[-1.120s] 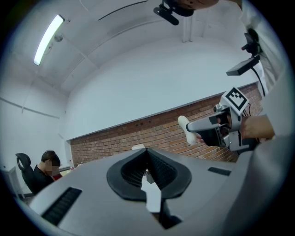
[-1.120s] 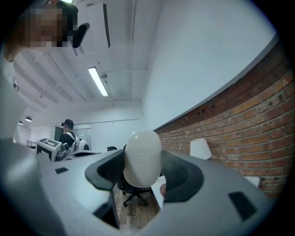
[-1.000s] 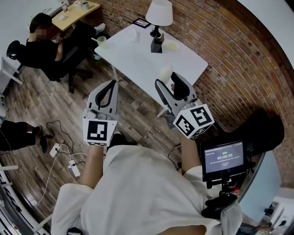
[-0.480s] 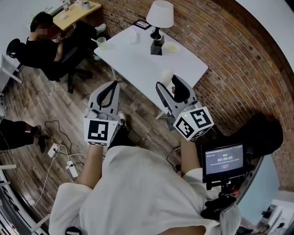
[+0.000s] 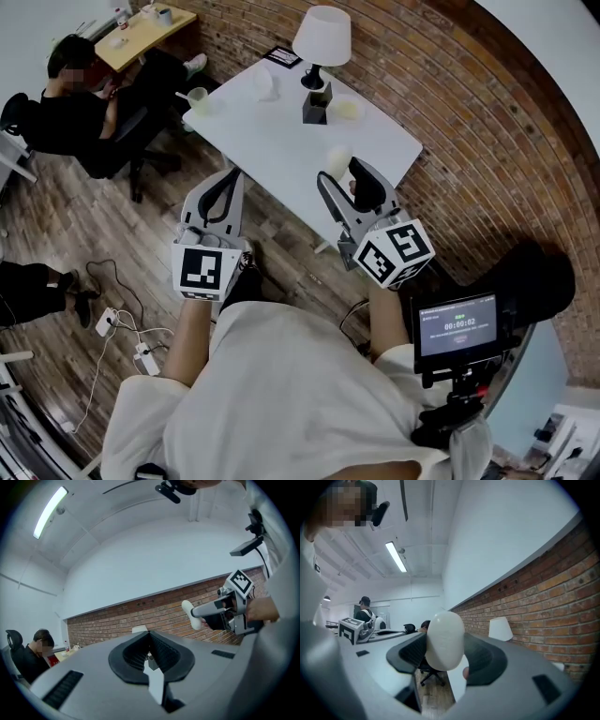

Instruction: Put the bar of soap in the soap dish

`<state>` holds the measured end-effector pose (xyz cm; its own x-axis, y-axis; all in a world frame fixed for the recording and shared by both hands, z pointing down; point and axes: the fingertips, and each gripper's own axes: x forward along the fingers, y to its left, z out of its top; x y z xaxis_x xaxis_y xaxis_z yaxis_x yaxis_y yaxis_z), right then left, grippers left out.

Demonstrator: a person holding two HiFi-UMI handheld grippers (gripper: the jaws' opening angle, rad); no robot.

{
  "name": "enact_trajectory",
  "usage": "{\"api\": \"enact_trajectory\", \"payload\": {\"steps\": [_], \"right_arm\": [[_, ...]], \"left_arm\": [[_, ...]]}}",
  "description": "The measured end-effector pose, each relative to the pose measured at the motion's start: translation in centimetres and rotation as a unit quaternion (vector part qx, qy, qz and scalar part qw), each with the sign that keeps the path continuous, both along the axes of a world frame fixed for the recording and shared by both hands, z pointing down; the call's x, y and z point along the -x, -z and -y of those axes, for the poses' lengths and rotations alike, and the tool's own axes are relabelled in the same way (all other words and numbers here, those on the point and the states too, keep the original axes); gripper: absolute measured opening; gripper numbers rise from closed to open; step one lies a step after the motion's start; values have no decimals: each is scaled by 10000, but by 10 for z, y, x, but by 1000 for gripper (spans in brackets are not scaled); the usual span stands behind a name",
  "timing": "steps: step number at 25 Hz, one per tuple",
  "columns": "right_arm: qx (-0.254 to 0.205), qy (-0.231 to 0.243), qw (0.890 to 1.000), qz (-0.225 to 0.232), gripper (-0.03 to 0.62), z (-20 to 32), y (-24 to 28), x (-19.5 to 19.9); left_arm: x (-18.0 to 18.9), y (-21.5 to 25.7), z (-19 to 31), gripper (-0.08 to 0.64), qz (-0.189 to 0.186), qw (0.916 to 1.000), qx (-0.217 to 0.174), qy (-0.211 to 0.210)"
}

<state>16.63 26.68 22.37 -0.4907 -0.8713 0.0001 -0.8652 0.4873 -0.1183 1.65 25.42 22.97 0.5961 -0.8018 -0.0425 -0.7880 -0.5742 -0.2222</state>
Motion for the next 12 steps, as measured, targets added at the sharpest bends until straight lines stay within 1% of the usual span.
{"api": "enact_trajectory", "payload": {"steps": [5,12], "right_arm": [[42,-29,10000,-19,250,35,-1,1],[103,-40,9999,-43,250,95,-4,10]], "left_arm": [[1,-2,38,1,-38,10000,20,-45],[11,-10,97,1,-31,9999,150,-55]]}}
